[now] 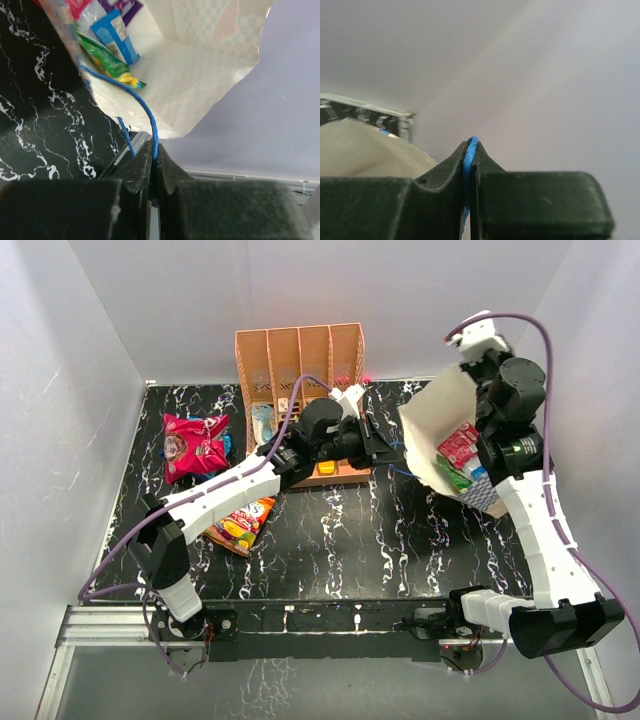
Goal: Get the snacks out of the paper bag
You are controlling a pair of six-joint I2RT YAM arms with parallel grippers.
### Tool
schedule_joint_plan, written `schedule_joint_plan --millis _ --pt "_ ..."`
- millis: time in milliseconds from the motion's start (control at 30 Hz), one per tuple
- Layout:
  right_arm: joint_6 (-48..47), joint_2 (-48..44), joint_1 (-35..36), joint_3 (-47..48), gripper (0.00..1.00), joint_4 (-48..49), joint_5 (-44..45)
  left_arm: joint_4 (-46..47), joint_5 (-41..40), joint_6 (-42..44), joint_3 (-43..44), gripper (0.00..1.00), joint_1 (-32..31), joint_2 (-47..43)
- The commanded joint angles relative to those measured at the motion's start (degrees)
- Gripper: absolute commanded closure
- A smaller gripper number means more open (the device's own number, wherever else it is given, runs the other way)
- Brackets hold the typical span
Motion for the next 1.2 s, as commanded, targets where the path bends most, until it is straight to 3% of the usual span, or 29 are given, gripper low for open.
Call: schedule_joint_plan --millis 0,133,233,333,500,700,867,967,1167 --pt "4.2 -4.1 4.3 1.8 0.92 -7.1 -22.3 0.3 -1.5 2.7 -4.6 1.00 -0.9 -3.6" --pt "27.2 -13.1 4.3 -7.4 0.92 -10.5 -31.6 -0.1 -2.4 4.5 -15.2 1.00 -0.9 -7.2" --pt "37.1 -22.0 4.3 -19.1 0.92 -9.4 -43.3 -0.1 -2.1 4.6 -21.3 1.00 -0.9 -9.5" --pt "44.6 -28.8 4.3 -25.7 0.92 -9.8 -44.6 0.6 -1.9 3.9 -27.3 1.00 -1.4 -12.7" --pt "52.3 -35.1 4.3 -29.6 0.92 -14.1 -41.2 1.1 -2.4 2.7 -34.7 0.98 -3.9 -18.0" --pt "55.7 -34.2 4.3 -24.8 0.92 -22.8 -37.1 0.3 -2.9 4.3 -38.1 0.92 -6.8 -22.3" --pt "55.6 -33.9 4.3 -22.4 0.92 -28.9 -44.0 -0.9 -5.5 6.2 -41.1 0.90 -10.8 -24.3" --pt "59.2 -35.1 4.3 -23.9 0.93 -32.1 -45.3 -3.0 -6.1 8.9 -41.8 0.79 -11.8 -25.9" --pt "72.6 -39.5 4.3 -23.4 0.92 -41.3 -41.8 -12.8 -11.2 17.4 -40.2 0.37 -12.2 -34.5"
